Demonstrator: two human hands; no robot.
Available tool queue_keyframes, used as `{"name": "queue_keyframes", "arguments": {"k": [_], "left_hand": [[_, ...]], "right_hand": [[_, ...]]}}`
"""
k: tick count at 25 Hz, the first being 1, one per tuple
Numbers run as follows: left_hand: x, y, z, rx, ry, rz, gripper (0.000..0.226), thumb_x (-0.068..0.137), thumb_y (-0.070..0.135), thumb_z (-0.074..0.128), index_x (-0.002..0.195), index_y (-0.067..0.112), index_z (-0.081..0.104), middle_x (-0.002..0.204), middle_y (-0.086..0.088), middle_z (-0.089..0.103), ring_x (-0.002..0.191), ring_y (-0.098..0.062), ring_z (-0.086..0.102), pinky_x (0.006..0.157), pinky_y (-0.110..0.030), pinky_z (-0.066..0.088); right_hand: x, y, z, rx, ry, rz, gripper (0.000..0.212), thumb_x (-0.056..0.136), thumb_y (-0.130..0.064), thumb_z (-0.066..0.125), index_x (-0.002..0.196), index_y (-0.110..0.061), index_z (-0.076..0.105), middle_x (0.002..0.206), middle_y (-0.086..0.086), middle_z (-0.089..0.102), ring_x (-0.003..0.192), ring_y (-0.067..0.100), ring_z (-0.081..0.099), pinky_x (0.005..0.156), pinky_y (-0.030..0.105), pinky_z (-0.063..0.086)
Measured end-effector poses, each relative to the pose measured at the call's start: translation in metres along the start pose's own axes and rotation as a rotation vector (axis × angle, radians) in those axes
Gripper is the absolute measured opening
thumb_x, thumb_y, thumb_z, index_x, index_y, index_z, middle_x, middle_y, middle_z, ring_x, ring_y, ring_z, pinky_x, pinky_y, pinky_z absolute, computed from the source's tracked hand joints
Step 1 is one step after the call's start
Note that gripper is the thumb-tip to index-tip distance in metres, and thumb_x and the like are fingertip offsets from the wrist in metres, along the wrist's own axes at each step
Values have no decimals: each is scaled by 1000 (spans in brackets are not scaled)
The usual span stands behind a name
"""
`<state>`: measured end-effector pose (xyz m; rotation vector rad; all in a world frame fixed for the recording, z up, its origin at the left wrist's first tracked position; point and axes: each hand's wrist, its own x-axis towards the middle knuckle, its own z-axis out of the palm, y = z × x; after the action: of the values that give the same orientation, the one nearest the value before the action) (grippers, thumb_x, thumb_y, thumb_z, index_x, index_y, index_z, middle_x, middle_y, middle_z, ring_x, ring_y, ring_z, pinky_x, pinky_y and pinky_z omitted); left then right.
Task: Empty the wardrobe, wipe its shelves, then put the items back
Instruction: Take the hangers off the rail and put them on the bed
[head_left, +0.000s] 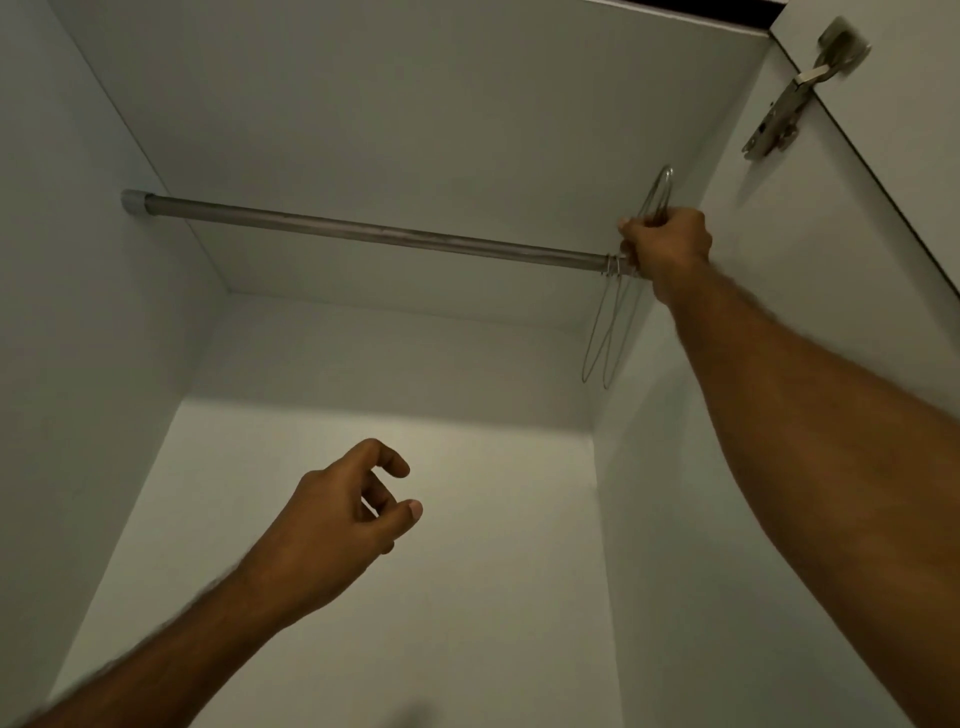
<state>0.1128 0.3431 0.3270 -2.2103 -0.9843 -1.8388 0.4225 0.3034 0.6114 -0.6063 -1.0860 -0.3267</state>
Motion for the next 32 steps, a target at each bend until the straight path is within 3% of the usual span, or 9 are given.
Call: {"name": "queue_keyframes", "arguments": {"k": [4,8,10,14,20,23,25,27,32], "left_hand": [[-4,-2,3,15,-41,-19,26,89,35,72,109,34,55,84,3,71,72,-6,71,57,-16,46],[-6,2,-2,46,-80,-18,26,89,37,71,109,36,54,84,5,72,74,-5,71,59,-17,50],[-6,3,-9,44,-67,-12,24,89,37,72,107,37,54,83,6,72,72,-5,71,61,-22,54],[-20,10,-22,1,-23,-16,24,89,35,72,106,35,56,84,6,71,70,-5,71,58,-23,52],[-88,19,-60,-187,158,-59,50,80,51,74,123,38,53,109,15,65,95,-5,66,73,-23,52],[-139,22,-85,-212,-29,-131,83,71,71,74,142,47,38,138,19,50,122,1,53,97,-29,47],[-186,23,-108,-329,-232,-220,71,75,66,73,138,42,49,131,13,62,117,-4,62,97,-33,54],[-234,25,-134,-408,-346,-315,40,86,44,75,121,26,66,109,-3,74,99,-17,72,82,-34,60],[-351,27,-214,-288,-297,-538,7,93,22,69,92,15,71,73,-1,70,68,-17,68,61,-26,50]], "right_hand": [[-4,-33,-9,241,-144,53,50,90,-66,55,87,-16,55,71,0,53,60,13,53,58,25,51],[0,-48,-9,131,-71,53,53,98,-67,28,88,-21,52,69,-3,50,59,13,54,56,26,48],[-6,-63,-12,106,-35,3,52,99,-66,25,96,-22,52,71,-5,50,59,10,53,55,25,46],[-37,-101,-29,133,-98,-43,51,101,-64,26,79,-23,47,66,-6,44,53,9,44,50,23,39],[-171,-101,-46,32,-720,281,57,93,-73,35,72,-21,48,68,-1,52,56,12,45,50,22,39],[-262,-86,-48,194,-1019,496,57,91,-73,38,70,-21,46,66,-1,49,52,12,41,42,21,34],[-327,-88,-51,299,-1105,642,57,91,-73,39,69,-20,45,66,0,46,52,13,37,41,21,30],[-380,-94,-56,356,-1138,747,57,90,-72,40,69,-19,45,67,1,44,52,12,34,41,21,29],[-489,-133,-62,504,-1171,953,56,94,-68,37,68,-19,43,66,1,43,46,10,35,38,17,27]]}}
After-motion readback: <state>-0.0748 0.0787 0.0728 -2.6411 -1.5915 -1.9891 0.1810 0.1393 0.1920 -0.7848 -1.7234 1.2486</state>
